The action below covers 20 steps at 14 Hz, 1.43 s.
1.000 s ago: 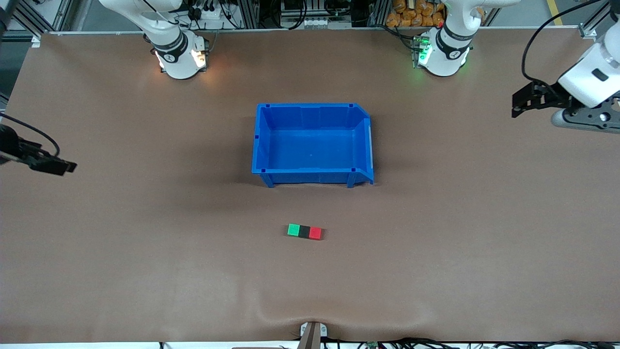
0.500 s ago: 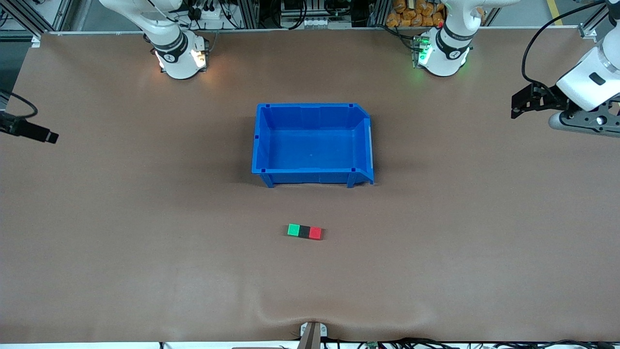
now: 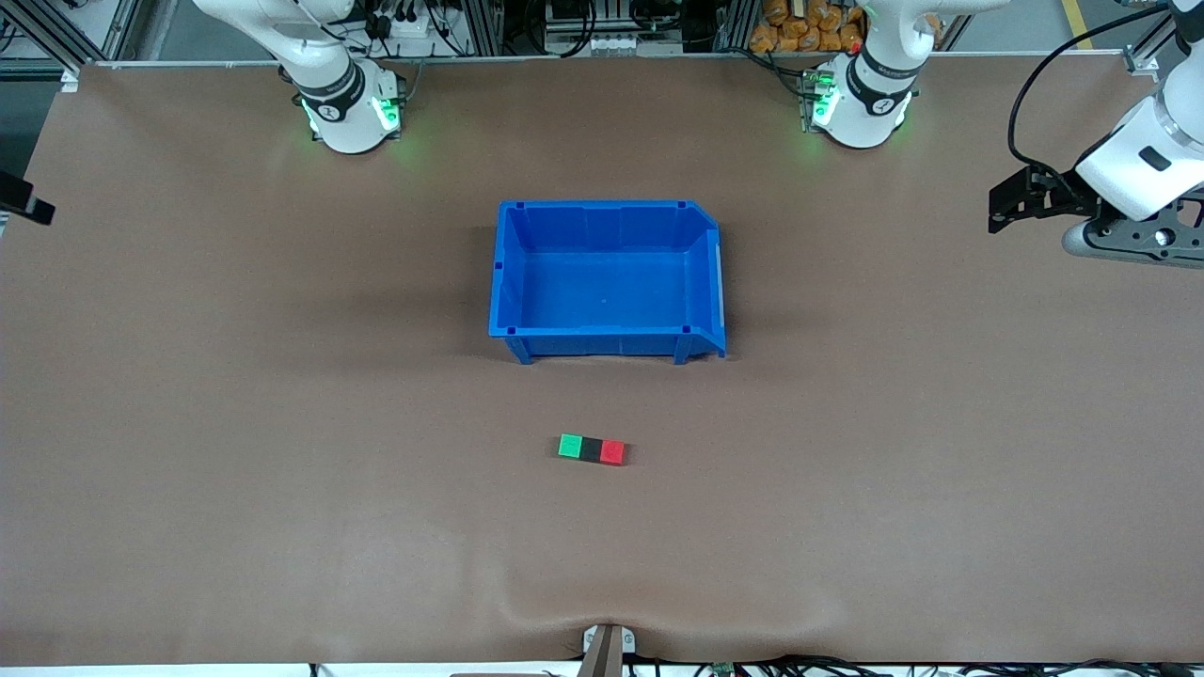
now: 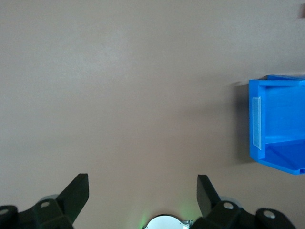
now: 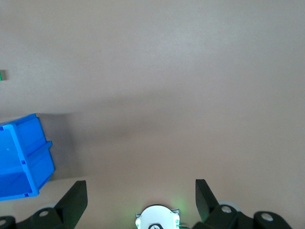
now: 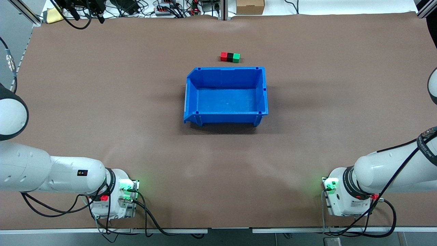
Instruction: Attach green and red cubes to black cube
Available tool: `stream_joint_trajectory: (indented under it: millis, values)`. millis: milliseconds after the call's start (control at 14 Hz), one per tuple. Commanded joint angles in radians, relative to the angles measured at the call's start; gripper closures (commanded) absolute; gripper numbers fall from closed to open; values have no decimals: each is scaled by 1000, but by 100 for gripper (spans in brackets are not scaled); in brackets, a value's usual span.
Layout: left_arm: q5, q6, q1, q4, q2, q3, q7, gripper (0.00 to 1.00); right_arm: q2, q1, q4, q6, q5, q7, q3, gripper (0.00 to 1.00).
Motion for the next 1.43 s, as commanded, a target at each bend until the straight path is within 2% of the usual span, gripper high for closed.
stream_joint_trajectory:
  millis: [0,643,1357]
  values:
    - [15,-13,3,38,7,-3,-18,0,-107,-10,-122,23,-5,-21,11,0]
    - [-1,-14,11,49,4,-3,-16,0,-203,6,-233,54,-7,-23,17,0]
    - [-24,0,9,49,14,-2,-16,0,-207,25,-256,97,-10,-93,17,0]
